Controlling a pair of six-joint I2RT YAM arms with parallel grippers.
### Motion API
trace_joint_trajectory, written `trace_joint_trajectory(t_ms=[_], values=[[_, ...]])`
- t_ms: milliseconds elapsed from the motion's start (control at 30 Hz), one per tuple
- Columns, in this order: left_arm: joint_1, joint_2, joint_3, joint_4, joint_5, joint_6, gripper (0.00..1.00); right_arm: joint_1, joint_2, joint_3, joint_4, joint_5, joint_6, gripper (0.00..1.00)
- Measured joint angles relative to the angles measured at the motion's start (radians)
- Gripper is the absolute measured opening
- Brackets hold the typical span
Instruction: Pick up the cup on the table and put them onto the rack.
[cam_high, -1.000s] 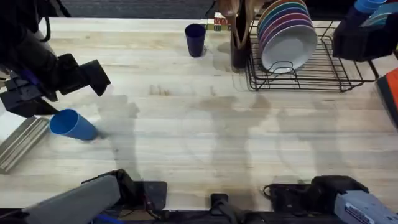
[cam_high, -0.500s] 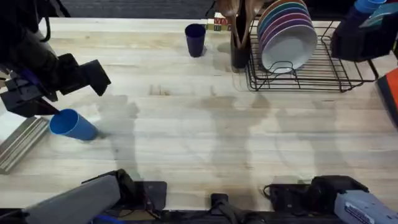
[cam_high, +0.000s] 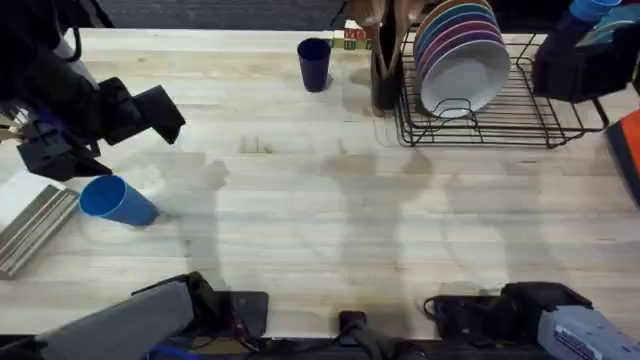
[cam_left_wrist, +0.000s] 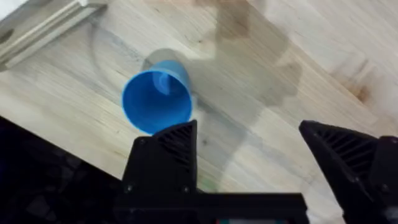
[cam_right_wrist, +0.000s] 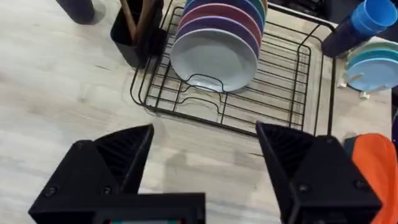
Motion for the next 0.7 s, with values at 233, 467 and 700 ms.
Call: trace_joint_trajectory(t_ms=[233, 467, 700], values=[[0.0, 0.0, -0.057, 0.022, -0.052, -0.005, 0.993, 0.0, 0.0, 0.0, 0.0, 0.0, -0.006, 0.996], [0.0, 0.0, -0.137, 0.073, -0.134, -0.042, 0.993, 0.0, 0.0, 0.0, -0.005, 0.0, -0.009, 0.996], [0.0, 0.0, -0.175, 0.148, -0.15, -0.05, 0.993, 0.0, 0.0, 0.0, -0.005, 0.0, -0.01, 0.996]])
